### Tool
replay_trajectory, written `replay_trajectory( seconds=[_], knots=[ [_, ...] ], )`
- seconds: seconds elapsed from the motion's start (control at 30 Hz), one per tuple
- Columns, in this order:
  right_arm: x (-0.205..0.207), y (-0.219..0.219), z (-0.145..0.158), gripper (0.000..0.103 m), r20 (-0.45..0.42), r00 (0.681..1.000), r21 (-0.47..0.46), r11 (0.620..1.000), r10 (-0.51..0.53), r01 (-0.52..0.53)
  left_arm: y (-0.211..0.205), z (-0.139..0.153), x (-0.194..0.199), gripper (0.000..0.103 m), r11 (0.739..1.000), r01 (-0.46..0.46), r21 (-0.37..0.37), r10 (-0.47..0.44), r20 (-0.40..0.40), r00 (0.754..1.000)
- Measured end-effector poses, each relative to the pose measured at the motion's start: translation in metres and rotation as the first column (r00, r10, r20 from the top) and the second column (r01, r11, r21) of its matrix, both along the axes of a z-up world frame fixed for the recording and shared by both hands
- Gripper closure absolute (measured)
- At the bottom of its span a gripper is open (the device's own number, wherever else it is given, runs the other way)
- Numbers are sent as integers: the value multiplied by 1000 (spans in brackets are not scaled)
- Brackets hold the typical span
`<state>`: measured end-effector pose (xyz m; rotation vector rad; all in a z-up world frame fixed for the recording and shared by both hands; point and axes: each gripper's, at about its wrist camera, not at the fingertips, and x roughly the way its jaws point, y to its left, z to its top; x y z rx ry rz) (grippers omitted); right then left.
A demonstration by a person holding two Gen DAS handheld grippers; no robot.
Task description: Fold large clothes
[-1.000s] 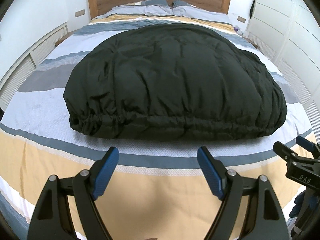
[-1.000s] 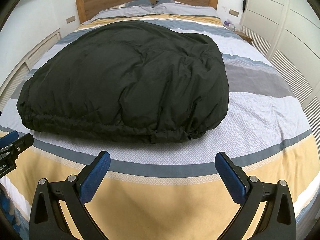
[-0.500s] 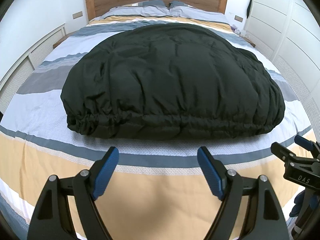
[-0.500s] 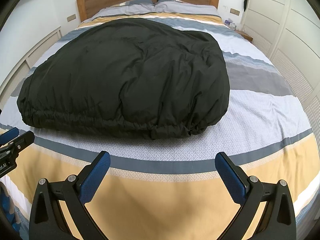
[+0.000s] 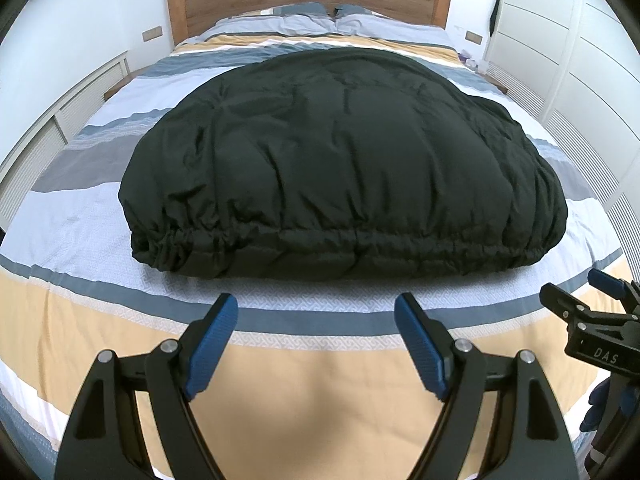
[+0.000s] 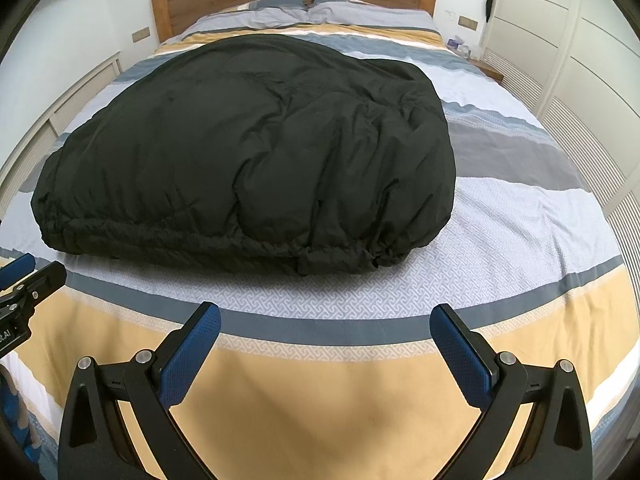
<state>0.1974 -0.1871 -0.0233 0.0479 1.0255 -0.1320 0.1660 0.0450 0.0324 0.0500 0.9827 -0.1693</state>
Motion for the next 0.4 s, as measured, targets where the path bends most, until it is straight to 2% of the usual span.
replay_trajectory(
  seconds=[0.4],
  knots=[
    [-1, -1, -1, 1, -2, 1000, -3, 1000, -3, 3, -1, -2, 2, 23, 1000, 1, -5, -1, -15, 1000]
  ],
)
